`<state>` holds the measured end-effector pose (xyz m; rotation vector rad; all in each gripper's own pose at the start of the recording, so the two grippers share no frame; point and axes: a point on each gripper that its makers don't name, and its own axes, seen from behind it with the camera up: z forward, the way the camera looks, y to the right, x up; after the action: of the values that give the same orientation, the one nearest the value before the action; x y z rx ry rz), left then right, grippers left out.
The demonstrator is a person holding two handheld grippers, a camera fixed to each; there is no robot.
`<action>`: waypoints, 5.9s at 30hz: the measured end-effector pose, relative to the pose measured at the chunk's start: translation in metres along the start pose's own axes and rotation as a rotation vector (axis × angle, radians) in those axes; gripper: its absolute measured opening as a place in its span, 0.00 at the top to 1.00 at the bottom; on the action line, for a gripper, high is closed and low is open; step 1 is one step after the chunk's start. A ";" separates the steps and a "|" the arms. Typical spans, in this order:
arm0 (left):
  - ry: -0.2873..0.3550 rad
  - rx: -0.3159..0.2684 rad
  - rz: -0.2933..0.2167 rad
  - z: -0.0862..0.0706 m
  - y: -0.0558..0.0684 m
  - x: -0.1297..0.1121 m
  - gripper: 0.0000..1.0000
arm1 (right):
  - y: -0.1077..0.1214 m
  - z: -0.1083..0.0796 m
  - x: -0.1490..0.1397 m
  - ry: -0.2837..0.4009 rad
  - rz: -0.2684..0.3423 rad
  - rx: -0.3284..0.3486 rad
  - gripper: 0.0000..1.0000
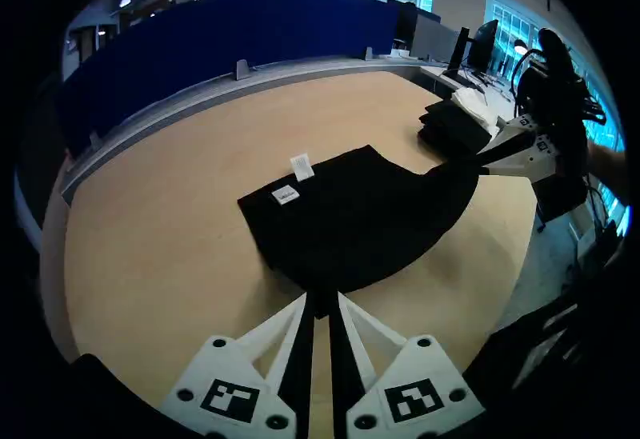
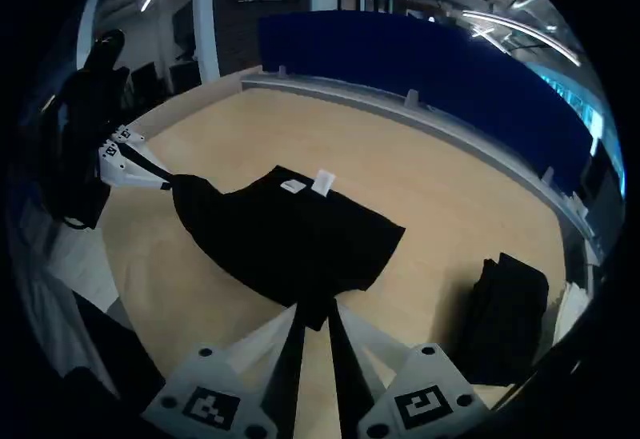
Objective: Fold towel
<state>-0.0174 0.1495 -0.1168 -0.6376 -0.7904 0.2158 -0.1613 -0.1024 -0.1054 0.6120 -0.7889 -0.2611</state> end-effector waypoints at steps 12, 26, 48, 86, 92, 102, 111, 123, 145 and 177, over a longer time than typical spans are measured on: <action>0.004 -0.005 -0.036 -0.003 0.005 0.000 0.88 | 0.001 -0.005 0.001 -0.016 -0.008 0.010 0.80; 0.024 0.009 -0.036 0.024 -0.017 0.028 0.88 | 0.030 0.022 0.019 -0.036 -0.053 -0.002 0.80; 0.001 0.045 -0.059 0.086 -0.055 0.049 0.88 | 0.069 0.077 0.023 -0.090 -0.004 -0.022 0.80; -0.035 0.131 -0.040 0.161 -0.090 0.038 0.78 | 0.102 0.146 -0.005 -0.179 0.024 -0.134 0.43; -0.031 0.153 -0.030 0.161 -0.098 0.043 0.66 | 0.116 0.148 0.003 -0.154 0.029 -0.184 0.30; -0.017 0.211 -0.042 0.157 -0.118 0.050 0.22 | 0.136 0.148 0.021 -0.113 0.025 -0.259 0.08; -0.004 0.231 -0.052 0.147 -0.126 0.052 0.13 | 0.143 0.141 0.029 -0.088 0.036 -0.280 0.00; -0.001 0.225 -0.070 0.131 -0.118 0.047 0.13 | 0.132 0.123 0.018 -0.095 0.041 -0.266 0.00; 0.003 0.240 -0.123 0.089 -0.095 0.010 0.13 | 0.094 0.072 -0.019 -0.096 0.057 -0.244 0.00; 0.041 0.386 -0.245 -0.007 -0.097 -0.046 0.13 | 0.047 0.100 -0.033 -0.172 -0.120 -0.013 0.05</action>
<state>-0.0488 0.0503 -0.0889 -0.1780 -0.7539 0.1253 -0.2568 -0.0916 -0.0421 0.6316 -0.9160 -0.4331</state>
